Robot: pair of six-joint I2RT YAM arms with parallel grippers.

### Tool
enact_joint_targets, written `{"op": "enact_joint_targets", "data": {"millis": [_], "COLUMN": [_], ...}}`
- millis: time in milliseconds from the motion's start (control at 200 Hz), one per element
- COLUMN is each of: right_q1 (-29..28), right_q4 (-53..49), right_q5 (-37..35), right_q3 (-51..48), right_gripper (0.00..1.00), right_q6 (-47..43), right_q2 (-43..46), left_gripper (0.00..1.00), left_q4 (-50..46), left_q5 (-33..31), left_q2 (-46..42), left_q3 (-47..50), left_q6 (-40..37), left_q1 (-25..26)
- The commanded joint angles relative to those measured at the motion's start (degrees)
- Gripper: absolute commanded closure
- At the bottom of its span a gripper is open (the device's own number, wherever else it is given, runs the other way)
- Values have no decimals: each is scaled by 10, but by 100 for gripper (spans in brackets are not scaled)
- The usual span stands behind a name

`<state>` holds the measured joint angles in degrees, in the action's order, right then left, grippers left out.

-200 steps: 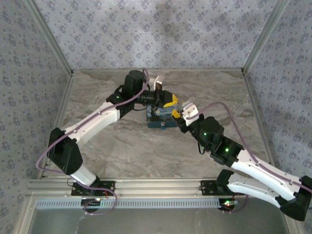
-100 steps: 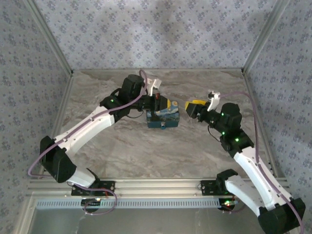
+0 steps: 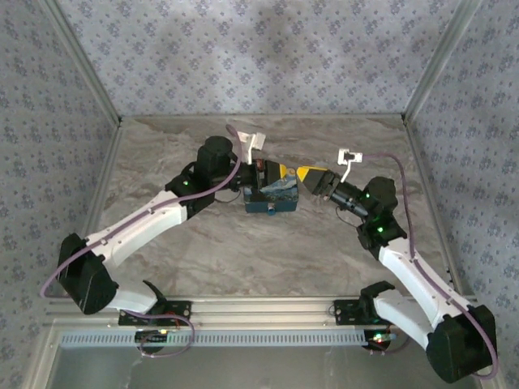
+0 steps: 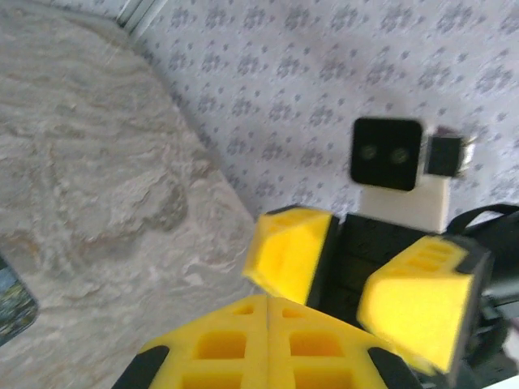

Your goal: Unlock the padlock with the key

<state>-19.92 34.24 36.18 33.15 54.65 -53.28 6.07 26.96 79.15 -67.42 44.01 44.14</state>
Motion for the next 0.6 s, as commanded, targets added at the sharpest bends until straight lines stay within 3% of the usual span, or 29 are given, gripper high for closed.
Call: {"op": "enact_joint_targets", "data": {"millis": [0,205,595], "right_q1": [-7,-18,-37], "right_q4": [70,86,87], "right_q5": [21,34,24], "right_q3": [-5,9,23], "right_gripper": [48,54,52], "right_q6": [28,28,17], "right_q2": [-2,-6,-12], "left_gripper": [100,100,100], "left_q4": [88,119,152], "left_q5": [7,17,33], "left_q2": [-21,-20,-18], "left_q3": [8,12,22], "left_q6": [28,46,70], "left_q1": [8,11,12]}}
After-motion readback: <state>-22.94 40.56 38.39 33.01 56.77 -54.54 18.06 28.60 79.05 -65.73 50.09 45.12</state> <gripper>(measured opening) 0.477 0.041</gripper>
